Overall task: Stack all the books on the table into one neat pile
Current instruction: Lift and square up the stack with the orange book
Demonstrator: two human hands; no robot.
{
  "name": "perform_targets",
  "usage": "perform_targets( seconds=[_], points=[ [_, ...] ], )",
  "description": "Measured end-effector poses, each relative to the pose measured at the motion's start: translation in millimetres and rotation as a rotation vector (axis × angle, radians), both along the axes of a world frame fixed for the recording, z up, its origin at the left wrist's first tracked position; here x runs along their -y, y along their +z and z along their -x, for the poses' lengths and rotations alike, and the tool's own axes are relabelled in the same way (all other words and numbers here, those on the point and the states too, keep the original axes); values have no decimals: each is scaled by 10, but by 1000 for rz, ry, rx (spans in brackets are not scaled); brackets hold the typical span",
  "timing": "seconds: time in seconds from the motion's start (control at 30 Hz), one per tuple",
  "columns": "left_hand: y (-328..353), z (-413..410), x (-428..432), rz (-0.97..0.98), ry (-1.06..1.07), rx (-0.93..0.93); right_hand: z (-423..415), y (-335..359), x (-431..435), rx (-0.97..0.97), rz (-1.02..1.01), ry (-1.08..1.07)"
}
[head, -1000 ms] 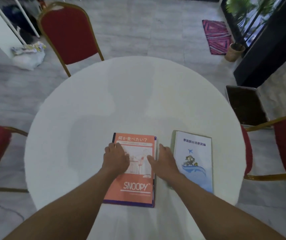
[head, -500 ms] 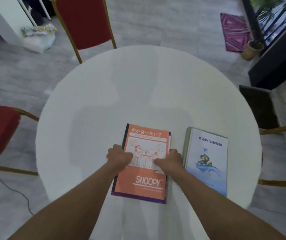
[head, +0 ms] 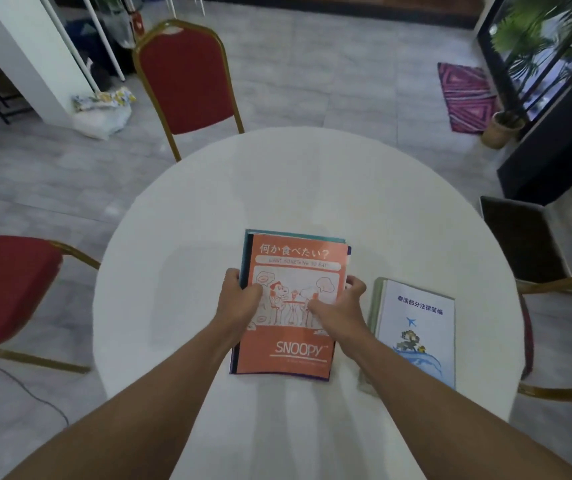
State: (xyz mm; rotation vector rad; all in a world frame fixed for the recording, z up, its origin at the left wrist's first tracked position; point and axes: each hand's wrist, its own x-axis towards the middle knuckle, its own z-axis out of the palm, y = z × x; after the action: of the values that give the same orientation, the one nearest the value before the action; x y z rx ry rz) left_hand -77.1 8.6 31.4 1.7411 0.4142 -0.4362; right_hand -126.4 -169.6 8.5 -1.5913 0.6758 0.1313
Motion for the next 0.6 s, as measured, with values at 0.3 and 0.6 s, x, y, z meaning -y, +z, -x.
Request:
perform_targets(
  seconds=[0.3, 0.6],
  points=[
    [321, 13, -74, 17, -117, 268, -13, 357, 50, 284, 242, 50],
    [216, 104, -142, -180, -300, 275, 196, 128, 164, 195, 374, 263]
  ],
)
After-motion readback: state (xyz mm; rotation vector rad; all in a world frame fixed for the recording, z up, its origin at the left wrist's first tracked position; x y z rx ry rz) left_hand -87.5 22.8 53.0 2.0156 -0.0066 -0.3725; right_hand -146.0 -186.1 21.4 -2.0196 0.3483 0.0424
